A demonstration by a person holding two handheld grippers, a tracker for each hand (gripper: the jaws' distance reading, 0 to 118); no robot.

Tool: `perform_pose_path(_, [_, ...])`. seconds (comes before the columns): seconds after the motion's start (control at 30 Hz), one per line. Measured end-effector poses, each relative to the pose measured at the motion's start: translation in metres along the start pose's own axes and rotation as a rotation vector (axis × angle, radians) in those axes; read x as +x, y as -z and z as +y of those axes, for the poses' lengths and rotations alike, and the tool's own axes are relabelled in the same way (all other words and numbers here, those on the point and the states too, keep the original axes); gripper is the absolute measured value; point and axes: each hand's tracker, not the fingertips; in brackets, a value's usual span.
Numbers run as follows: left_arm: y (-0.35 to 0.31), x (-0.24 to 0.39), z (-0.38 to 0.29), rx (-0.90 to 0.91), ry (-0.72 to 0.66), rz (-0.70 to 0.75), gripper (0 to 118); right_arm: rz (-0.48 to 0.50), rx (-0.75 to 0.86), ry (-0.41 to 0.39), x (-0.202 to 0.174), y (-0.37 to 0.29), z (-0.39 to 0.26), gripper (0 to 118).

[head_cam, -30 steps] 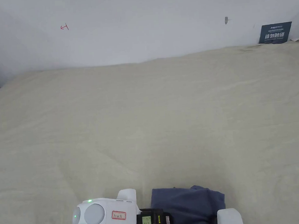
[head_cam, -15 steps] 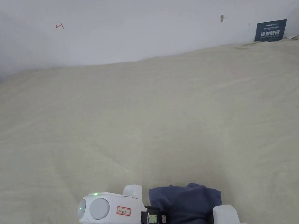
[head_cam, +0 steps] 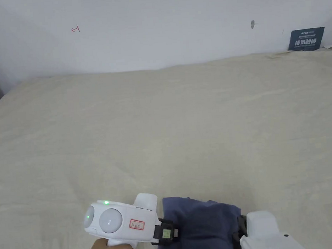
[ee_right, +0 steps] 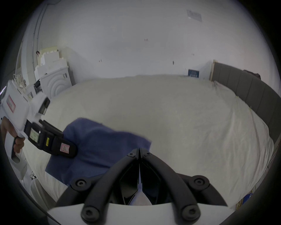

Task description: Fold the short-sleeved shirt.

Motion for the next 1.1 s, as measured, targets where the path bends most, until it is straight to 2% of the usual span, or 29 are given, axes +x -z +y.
perform_pose_path(0.2, [-0.042,-0.036,0.003,0.032,0.003,0.111,16,-0.02,0.154,-0.015,0.007,-0.03,0.045,0])
perform_pose_path(0.43, [-0.106,-0.095,0.0,0.042,-0.011,0.292,16,-0.041,0.26,-0.023,0.021,-0.045,0.078,0])
perform_pose_path(0.6, [-0.146,-0.14,-0.004,0.033,-0.016,0.408,15,-0.052,0.287,-0.015,0.022,-0.044,0.086,0])
perform_pose_path(0.83, [-0.207,-0.216,-0.019,0.034,-0.118,0.58,15,-0.064,0.274,0.019,0.023,-0.034,0.087,0])
perform_pose_path(0.97, [-0.221,-0.252,-0.029,0.036,-0.204,0.609,15,-0.081,0.268,0.03,0.018,-0.033,0.087,0])
perform_pose_path(1.1, [-0.213,-0.27,-0.031,0.019,-0.219,0.583,16,-0.094,0.255,0.036,0.018,-0.026,0.085,0])
